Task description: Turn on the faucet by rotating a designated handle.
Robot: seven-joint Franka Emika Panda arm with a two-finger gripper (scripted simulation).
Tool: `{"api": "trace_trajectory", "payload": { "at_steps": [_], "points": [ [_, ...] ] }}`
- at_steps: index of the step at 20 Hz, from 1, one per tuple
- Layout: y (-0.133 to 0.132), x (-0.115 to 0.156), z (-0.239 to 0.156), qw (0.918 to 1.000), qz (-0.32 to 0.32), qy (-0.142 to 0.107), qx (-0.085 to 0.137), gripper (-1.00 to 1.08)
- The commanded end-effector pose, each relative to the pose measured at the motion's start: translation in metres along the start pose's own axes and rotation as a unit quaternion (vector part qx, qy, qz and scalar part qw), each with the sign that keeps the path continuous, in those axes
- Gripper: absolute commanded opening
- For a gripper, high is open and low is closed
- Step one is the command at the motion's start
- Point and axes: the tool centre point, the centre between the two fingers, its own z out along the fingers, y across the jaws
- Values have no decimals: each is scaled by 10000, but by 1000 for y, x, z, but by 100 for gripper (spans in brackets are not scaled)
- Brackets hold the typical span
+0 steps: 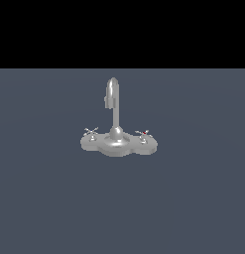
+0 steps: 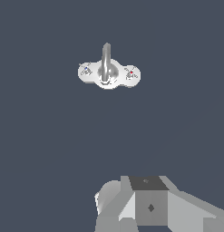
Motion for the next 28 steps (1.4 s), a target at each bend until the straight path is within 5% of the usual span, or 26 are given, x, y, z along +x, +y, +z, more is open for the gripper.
{"api": "trace_trajectory", "payload": {
  "at_steps": [1, 2, 4, 5, 6, 9, 11, 12, 13, 14, 15, 16, 19, 20, 21, 25, 28],
  "points": [
    [-10, -3, 5, 9998, -120, -110, 140, -47],
    [-5, -10, 14, 9994, -66, -329, -23, -33],
    [-27, -4, 42, 9985, -196, -512, -6, 13],
    [-13, -7, 79, 9955, -88, -946, -65, 16],
    [-13, 2, 85, 9961, -189, -850, -165, 28],
    [-52, -3, 139, 9907, -337, -1275, -342, 25],
    [-37, -7, 184, 9851, -237, -1621, -532, 27],
    [-24, 4, 185, 9874, 18, -1474, -571, 30],
    [-59, 13, 193, 9873, -388, -1390, -662, 35],
    [-29, 20, 210, 9863, -13, -1493, -703, 37],
    [-57, 21, 221, 9871, -84, -1459, -648, 44],
    [-49, 25, 235, 9865, 45, -1497, -670, 42],
    [-56, 73, 243, 9896, 705, -1230, -229, 8],
    [-64, 71, 261, 9863, 982, -1320, -95, 1],
    [-80, 83, 265, 9894, 824, -1184, -149, -3],
    [-129, 105, 306, 9867, 1196, -1095, 147, 42],
    [-141, 130, 333, 9732, 1987, -1060, 473, 40]
  ]
}}
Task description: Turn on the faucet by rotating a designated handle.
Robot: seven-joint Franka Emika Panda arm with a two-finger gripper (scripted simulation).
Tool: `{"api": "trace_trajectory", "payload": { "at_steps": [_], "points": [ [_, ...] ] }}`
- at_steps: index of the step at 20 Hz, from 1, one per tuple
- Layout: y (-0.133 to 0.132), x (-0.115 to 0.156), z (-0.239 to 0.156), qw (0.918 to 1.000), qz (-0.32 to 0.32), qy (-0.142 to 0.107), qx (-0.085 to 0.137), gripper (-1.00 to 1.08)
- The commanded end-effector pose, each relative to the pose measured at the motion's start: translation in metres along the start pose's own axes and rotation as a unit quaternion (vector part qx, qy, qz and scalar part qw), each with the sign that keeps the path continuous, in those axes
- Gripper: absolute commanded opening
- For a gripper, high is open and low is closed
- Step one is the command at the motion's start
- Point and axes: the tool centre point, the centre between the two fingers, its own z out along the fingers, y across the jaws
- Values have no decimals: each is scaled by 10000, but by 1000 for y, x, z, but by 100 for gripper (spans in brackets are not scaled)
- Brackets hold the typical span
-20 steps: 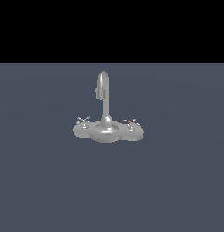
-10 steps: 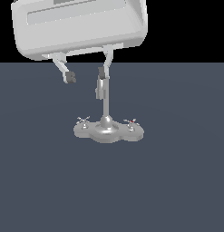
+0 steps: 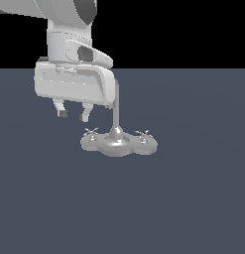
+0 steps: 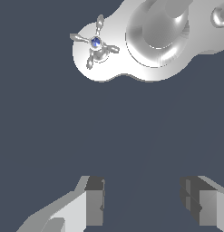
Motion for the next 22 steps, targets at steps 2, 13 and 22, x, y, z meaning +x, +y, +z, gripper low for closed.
{"api": "trace_trajectory", "payload": {
  "at_steps": [2, 13, 22],
  "points": [
    [9, 31, 22, 9961, 834, -5, 290, 49],
    [-8, 180, 85, 9775, 1509, 1437, 314, 60],
    [-184, 130, 88, 9696, -1218, 1905, 936, -40]
  ]
}}
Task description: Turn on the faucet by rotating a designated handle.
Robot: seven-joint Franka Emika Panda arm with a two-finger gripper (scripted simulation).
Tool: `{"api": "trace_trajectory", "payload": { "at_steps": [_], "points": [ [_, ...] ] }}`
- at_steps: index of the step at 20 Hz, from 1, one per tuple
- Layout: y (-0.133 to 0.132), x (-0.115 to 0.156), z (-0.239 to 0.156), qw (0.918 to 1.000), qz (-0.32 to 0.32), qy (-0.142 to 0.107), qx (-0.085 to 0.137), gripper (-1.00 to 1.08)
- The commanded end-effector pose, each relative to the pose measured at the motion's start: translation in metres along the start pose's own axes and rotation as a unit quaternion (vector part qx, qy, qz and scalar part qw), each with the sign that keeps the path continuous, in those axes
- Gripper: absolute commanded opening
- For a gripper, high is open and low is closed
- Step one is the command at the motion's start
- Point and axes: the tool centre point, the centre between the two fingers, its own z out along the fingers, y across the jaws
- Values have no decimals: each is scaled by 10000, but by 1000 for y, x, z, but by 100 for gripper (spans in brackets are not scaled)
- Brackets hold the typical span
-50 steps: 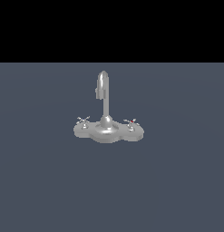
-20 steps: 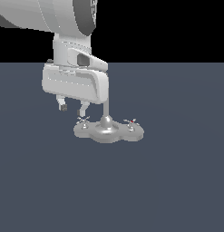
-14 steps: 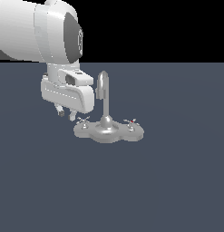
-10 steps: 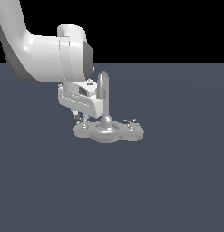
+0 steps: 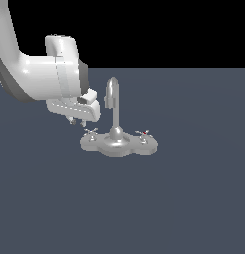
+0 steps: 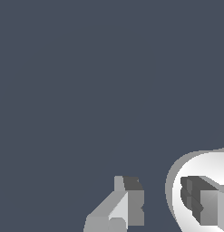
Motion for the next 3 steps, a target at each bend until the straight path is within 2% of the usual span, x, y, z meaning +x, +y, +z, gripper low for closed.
{"api": "trace_trajectory", "payload": {
  "at_steps": [1, 2, 3],
  "points": [
    [-66, -23, 11, 9983, -392, 3, 426, -40],
    [-5, 4, 15, 9998, -1, 143, 148, -66],
    [48, 32, 16, 9988, 389, 282, -131, -66]
  ]
}}
